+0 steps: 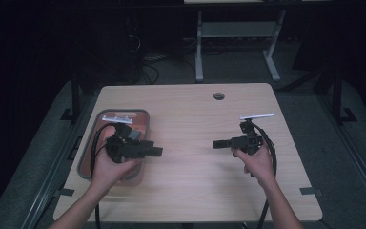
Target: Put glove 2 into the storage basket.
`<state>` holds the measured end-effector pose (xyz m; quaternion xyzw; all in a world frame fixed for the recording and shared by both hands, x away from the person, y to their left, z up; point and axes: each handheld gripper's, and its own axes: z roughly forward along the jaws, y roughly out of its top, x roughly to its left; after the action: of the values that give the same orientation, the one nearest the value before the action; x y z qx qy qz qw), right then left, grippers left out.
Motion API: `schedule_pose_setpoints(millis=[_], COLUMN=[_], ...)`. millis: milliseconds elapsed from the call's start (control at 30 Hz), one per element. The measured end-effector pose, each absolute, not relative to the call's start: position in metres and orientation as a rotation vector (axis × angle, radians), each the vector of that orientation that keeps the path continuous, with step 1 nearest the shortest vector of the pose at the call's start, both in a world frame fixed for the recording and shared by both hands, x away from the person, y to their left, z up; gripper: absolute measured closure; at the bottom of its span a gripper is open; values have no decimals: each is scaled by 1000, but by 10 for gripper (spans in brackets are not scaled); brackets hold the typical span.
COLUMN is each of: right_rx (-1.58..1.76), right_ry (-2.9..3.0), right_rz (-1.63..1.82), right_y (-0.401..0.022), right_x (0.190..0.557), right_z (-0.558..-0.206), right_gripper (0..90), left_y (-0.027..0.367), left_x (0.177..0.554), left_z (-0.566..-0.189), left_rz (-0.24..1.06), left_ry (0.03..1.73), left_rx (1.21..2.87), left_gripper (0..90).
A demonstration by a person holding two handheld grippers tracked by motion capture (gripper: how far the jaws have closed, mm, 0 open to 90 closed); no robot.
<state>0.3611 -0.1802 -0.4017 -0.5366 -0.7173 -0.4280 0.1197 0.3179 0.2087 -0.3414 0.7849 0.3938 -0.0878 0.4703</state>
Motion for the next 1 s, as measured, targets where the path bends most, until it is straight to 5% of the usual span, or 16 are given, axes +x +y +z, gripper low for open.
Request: schedule_pose_setpoints(millis=[1000], right_rx=[-1581], right_ry=[-2089], right_rz=[-1224], right_y=[-211], right_x=[341], right_z=[-428], right_gripper=[397], left_y=[177], left_x=[302], left_z=[-360], left_rz=[-251], left_ry=[879], left_rx=[1928], left_gripper=[313])
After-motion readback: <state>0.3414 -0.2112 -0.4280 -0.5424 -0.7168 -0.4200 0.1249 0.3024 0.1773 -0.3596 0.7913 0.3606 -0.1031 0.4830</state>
